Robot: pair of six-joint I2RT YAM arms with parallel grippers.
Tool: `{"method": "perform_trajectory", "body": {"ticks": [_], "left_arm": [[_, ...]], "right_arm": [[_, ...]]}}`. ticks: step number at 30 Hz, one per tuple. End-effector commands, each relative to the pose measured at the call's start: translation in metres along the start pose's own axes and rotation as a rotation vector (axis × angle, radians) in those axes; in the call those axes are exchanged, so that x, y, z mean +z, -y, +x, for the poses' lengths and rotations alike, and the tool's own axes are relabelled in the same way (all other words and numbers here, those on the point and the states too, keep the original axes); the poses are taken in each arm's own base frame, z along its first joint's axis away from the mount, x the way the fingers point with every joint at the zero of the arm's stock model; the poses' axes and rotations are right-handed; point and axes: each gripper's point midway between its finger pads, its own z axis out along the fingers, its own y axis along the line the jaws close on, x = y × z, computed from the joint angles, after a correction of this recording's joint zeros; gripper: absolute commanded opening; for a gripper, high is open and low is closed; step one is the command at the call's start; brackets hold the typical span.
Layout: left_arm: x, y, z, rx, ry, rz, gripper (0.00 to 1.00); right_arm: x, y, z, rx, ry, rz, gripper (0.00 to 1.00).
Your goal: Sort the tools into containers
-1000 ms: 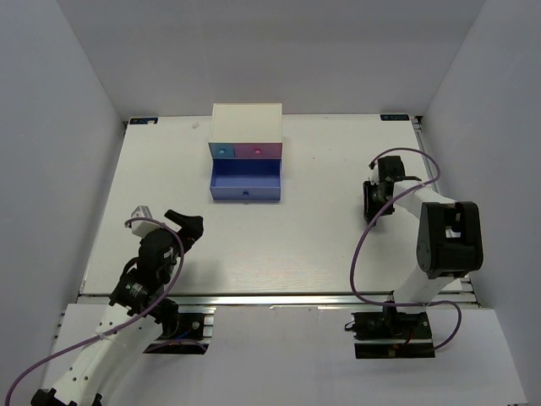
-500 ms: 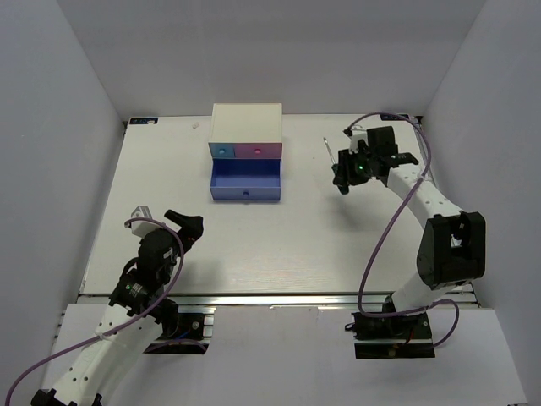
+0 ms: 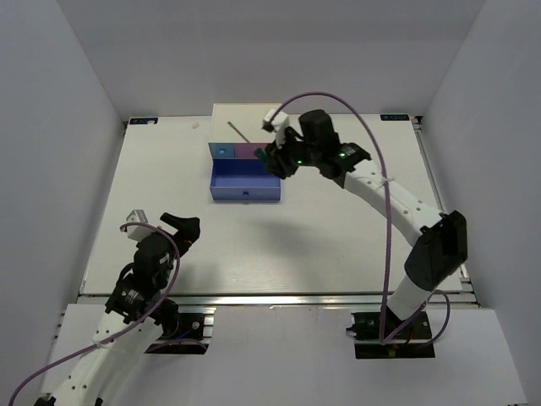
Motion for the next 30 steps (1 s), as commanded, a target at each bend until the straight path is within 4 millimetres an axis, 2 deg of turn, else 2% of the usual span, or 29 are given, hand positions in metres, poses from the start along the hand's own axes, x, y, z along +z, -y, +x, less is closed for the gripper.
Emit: {"method": "perform_trajectory", "body": {"ticks": [1,2,3,7,8,12,18,19,22,25,29,30], "left_arm": [[-0.005,0.002,-0.01,-0.004,0.026,-0.007,0.98],[-0.006,0.002,-0.011,-0.005,0.03,-0.004,0.98],[-0.006,0.002,-0.011,-0.006,0.028,-0.007,0.98],[-0.009,-0.001,-0.012,-0.014,0.037,-0.011,0.98],[-0.009,-0.002,-0.012,-0.016,0.037,-0.013,0.98],[-0.012,-0.006,-0.014,-0.027,0.051,-0.012,0.98],[-0.011,-0.005,-0.014,-0.028,0.06,-0.006,0.98],[-0.009,-0.005,-0.013,-0.026,0.056,-0.009,0.98],[-0.004,-0.001,-0.011,-0.033,0.054,0.006,0.98],[0.004,0.008,-0.007,-0.058,0.043,0.024,0.97],[0.021,0.018,0.004,-0.101,0.001,0.025,0.9],[0.023,0.027,0.005,-0.122,-0.007,0.051,0.87]], "right_arm": [[0.031,-0.003,-0.016,-0.219,-0.006,0.007,0.0],[0.048,-0.002,-0.002,-0.238,-0.056,-0.001,0.0],[0.053,-0.002,-0.014,-0.297,-0.051,0.005,0.0],[0.077,0.013,0.0,-0.365,-0.149,0.019,0.0],[0.086,0.018,0.01,-0.38,-0.178,0.022,0.0],[0.1,0.034,0.022,-0.514,-0.214,0.046,0.0],[0.114,0.04,0.033,-0.635,-0.247,0.019,0.01],[0.115,0.041,0.034,-0.637,-0.249,0.02,0.19],[0.119,0.042,0.044,-0.634,-0.279,0.018,0.42],[0.121,0.043,0.049,-0.629,-0.291,0.023,0.47],[0.121,0.043,0.048,-0.619,-0.288,0.022,0.51],[0.121,0.042,0.048,-0.612,-0.286,0.019,0.51]]}}
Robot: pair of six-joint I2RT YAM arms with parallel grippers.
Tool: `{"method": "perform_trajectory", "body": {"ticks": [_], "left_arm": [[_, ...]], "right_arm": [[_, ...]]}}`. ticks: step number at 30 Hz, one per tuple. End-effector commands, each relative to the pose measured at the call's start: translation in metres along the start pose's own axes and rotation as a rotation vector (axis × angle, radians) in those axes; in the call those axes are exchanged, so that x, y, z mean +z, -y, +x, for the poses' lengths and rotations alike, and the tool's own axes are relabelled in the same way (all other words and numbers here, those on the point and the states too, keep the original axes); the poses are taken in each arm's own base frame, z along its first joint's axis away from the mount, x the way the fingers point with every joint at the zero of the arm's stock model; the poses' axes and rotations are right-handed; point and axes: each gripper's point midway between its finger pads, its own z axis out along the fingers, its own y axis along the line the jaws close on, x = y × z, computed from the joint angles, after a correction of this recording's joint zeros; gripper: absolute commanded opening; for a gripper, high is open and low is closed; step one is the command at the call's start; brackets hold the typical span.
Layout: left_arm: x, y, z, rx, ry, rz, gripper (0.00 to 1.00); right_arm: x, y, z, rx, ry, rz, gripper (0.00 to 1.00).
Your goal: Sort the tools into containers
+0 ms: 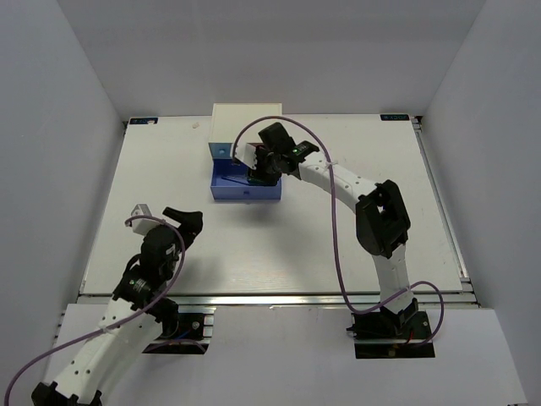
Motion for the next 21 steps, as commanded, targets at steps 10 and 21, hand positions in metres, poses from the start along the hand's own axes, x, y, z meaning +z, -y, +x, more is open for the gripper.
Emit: {"method": "perform_trajectory", "body": {"ticks": [10,21], "left_arm": [[0.052,0.051,0.037,-0.263,-0.126,0.087,0.16],[0.111,0.066,0.071,-0.399,-0.196,0.023,0.2]], "right_arm": [[-0.092,0.056,-0.087,-0.016,0.424,-0.007,0.41],[-0.053,0.09,-0.08,-0.17,0.389,0.068,0.62]]}}
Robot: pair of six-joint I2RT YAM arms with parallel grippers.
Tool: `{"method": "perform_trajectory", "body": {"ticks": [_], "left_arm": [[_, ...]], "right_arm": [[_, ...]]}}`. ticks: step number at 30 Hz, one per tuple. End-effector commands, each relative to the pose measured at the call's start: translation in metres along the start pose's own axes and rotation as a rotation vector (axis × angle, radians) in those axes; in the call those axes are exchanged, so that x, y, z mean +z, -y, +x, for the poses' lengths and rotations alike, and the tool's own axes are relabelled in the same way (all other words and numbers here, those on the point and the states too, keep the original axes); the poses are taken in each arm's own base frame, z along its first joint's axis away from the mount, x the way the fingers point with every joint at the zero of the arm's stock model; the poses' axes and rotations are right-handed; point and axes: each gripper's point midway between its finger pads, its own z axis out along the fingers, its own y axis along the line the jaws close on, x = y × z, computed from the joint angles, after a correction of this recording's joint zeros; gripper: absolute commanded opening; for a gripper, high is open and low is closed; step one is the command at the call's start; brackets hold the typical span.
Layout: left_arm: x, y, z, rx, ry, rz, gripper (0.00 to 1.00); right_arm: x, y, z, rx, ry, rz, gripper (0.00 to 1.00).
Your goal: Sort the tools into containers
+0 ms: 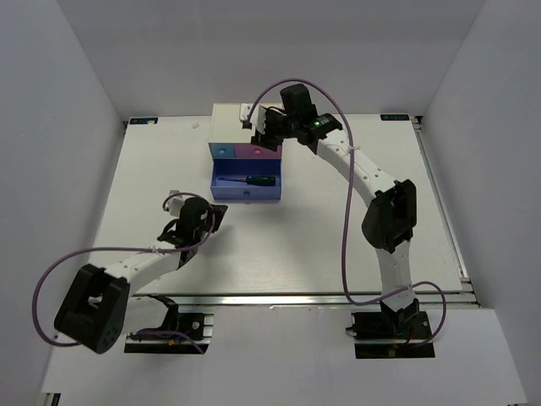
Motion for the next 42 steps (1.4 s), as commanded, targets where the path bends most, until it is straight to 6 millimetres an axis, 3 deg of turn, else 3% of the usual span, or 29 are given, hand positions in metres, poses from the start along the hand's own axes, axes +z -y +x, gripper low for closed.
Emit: {"method": "perform_trajectory", "body": {"ticks": [1,9,19,23,27,30,37,42], "left_arm": [[0.008,0.051,-0.002,-0.087,-0.005,0.13,0.2],[0.044,0.049,0.017,-0.096,-0.053,0.104,0.24],[0.065,0.048,0.029,-0.089,-0.09,0.085,0.25],[0.074,0.046,0.033,-0.086,-0.098,0.082,0.25],[0.083,0.042,0.036,-0.085,-0.098,0.068,0.25],[0.091,0.04,0.038,-0.08,-0.095,0.062,0.25],[0.113,0.047,0.04,-0.082,-0.078,0.079,0.25],[0.133,0.068,0.042,-0.087,-0.071,0.116,0.26]], "right_arm": [[0.02,0.001,0.008,-0.049,0.005,-0.019,0.62],[0.043,0.009,0.031,-0.045,-0.029,0.025,0.64],[0.06,0.014,0.058,-0.04,-0.071,0.08,0.59],[0.064,0.009,0.066,-0.043,-0.079,0.062,0.48],[0.065,-0.001,0.077,-0.04,-0.099,0.028,0.24],[0.062,-0.011,0.078,-0.032,-0.096,-0.002,0.13],[0.049,-0.04,0.08,0.005,-0.091,-0.094,0.08],[0.043,-0.056,0.081,0.017,-0.095,-0.148,0.06]]}}
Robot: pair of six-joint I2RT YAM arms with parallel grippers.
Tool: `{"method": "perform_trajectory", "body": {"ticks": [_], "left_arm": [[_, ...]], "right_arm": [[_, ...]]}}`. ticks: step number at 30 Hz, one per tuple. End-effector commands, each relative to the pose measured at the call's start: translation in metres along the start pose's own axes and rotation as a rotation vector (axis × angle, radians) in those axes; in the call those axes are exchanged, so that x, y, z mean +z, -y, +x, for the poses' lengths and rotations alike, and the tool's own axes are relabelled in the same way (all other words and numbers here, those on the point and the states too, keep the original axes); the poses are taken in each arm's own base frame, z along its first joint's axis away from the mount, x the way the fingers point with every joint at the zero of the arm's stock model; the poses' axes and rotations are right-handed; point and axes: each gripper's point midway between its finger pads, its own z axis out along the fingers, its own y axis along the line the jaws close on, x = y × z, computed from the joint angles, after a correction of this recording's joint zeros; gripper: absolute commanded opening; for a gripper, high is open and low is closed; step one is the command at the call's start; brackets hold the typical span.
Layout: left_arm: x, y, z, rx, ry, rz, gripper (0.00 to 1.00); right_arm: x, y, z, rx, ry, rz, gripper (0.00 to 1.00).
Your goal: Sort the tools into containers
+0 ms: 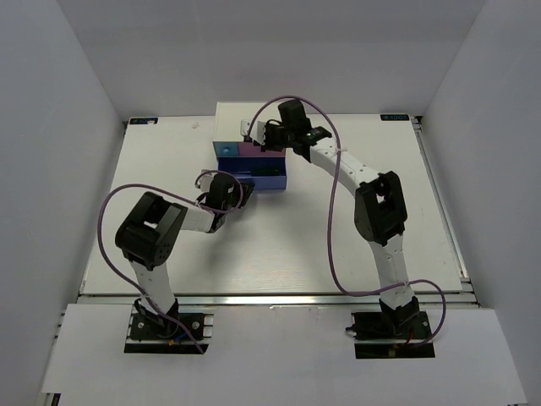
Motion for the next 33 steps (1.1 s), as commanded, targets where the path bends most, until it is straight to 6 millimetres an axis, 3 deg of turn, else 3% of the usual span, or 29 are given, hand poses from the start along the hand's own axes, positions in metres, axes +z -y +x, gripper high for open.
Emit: {"method": "perform_trajectory", "body": {"ticks": [1,16,21,27,29,31,33], "left_arm": [[0.017,0.026,-0.007,-0.005,0.035,0.061,0.27],[0.058,0.057,-0.045,-0.02,0.124,0.106,0.36],[0.068,0.062,-0.045,-0.001,0.108,0.116,0.39],[0.068,0.062,-0.042,0.01,0.088,0.145,0.43],[0.065,0.063,-0.039,0.017,0.072,0.153,0.43],[0.057,0.064,-0.039,0.039,0.068,0.167,0.43],[0.05,0.059,-0.038,0.062,0.065,0.163,0.43]], "right_arm": [[-0.013,-0.053,0.005,0.117,-0.028,-0.183,0.05],[-0.031,-0.075,-0.003,0.129,-0.013,-0.276,0.03],[-0.034,-0.075,-0.002,0.12,-0.016,-0.282,0.03],[-0.038,-0.076,-0.003,0.118,-0.013,-0.296,0.03],[-0.036,-0.071,-0.001,0.158,-0.028,-0.269,0.11],[-0.035,-0.06,-0.001,0.177,-0.039,-0.225,0.28],[-0.034,-0.055,0.0,0.214,-0.046,-0.201,0.36]]}}
